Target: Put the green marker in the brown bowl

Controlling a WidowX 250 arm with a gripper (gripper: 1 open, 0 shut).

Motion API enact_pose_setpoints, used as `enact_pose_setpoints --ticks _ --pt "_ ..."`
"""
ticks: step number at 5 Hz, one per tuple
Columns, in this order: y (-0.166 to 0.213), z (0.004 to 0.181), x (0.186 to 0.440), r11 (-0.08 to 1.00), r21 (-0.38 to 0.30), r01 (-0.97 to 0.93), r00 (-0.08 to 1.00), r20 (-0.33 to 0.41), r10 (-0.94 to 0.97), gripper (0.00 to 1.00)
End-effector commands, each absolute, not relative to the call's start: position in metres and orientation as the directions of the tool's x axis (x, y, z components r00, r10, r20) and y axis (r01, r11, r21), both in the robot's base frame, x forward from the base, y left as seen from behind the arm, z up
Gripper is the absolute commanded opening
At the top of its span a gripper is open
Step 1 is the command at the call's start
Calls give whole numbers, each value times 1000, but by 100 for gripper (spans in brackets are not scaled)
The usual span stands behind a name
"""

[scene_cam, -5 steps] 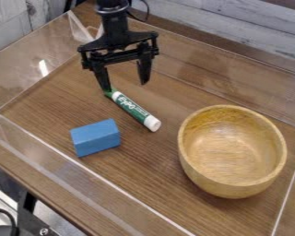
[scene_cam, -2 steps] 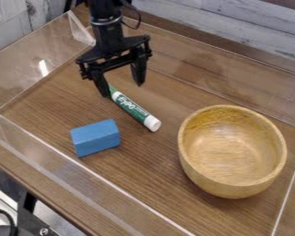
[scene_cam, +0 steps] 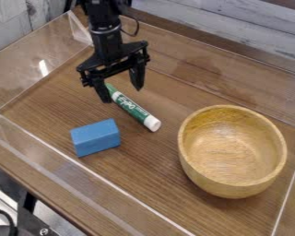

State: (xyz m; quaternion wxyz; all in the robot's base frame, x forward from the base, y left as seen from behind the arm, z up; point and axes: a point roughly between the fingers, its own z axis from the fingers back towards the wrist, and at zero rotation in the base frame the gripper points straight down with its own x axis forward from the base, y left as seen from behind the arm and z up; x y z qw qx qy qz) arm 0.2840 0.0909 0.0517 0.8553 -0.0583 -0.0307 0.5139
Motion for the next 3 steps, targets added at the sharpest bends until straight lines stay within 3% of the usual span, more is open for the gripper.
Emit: enact_pose_setpoints --ticks 1,3 --pt "95 56 290 450 -164 -878 453 22 891 100" --pt "96 46 294 441 -177 -880 443 25 896 100"
